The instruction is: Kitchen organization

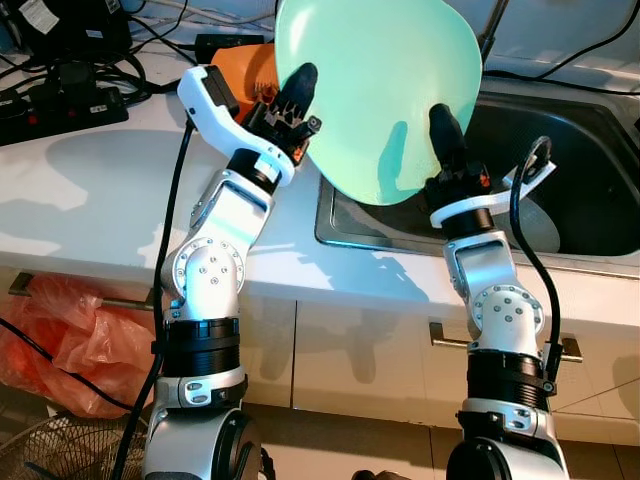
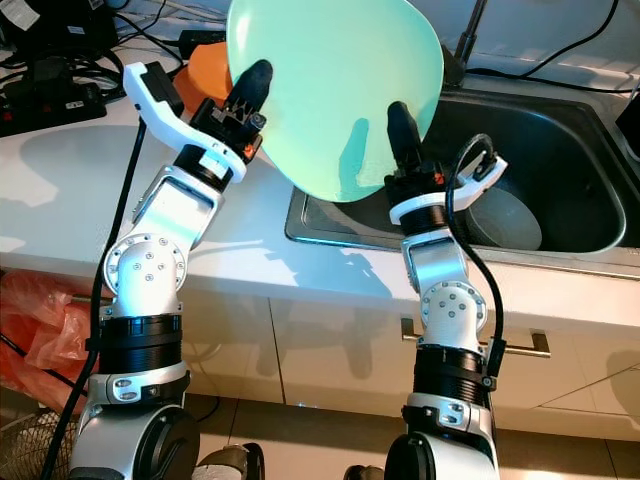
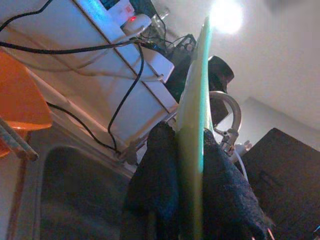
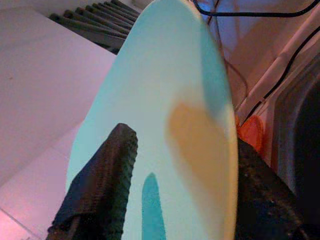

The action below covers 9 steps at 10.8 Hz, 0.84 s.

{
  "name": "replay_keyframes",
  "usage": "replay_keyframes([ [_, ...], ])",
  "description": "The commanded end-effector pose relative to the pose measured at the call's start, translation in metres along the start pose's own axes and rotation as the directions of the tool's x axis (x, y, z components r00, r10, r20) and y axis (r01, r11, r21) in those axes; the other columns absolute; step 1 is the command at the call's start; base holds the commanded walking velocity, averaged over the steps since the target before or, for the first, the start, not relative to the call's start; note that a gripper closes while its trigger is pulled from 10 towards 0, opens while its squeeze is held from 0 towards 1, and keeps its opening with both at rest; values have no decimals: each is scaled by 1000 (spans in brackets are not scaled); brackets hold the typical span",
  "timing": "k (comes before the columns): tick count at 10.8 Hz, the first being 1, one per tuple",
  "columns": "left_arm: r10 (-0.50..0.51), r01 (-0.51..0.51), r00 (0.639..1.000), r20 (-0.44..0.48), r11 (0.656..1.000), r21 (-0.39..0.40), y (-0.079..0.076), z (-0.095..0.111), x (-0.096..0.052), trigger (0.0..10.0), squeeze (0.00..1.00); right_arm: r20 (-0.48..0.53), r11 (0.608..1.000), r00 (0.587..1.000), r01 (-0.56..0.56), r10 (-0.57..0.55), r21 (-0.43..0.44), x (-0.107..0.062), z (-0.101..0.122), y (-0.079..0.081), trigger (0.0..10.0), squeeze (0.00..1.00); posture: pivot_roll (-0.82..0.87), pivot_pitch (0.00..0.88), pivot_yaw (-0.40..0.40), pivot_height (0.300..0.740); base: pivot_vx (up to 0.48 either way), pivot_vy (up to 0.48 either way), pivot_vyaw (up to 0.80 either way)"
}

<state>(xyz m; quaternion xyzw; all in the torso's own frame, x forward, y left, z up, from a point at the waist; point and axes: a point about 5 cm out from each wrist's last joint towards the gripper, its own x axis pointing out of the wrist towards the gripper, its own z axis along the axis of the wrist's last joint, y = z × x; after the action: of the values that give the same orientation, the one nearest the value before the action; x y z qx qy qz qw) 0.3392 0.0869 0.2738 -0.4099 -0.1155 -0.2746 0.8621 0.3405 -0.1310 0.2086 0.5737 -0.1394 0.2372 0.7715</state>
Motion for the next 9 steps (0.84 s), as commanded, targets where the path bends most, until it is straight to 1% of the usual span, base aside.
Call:
replay_keyframes([
  [1, -61, 61, 997, 41, 998, 0, -14, 6, 3, 10000, 0, -4, 999, 1000, -31, 31, -13, -1, -1, 6, 0, 0, 53, 109, -29, 740, 0, 0, 0],
  [5, -55, 55, 998, 41, 998, 2, -13, 6, 3, 10000, 0, -6, 999, 999, -46, 46, -10, -1, -1, 7, 0, 0, 52, 108, -29, 740, 0, 0, 0],
  [7, 12, -14, 998, 54, 999, 38, -6, 6, 4, 10000, 0, -6, 999, 999, -53, 53, -6, -2, -1, 7, 0, 0, 52, 106, -29, 740, 0, 0, 0],
  [9, 29, -34, 998, 58, 996, 80, -3, 5, 5, 10000, 0, -6, 998, 998, -55, 55, -6, -2, -1, 7, 0, 0, 50, 104, -29, 740, 0, 0, 0],
])
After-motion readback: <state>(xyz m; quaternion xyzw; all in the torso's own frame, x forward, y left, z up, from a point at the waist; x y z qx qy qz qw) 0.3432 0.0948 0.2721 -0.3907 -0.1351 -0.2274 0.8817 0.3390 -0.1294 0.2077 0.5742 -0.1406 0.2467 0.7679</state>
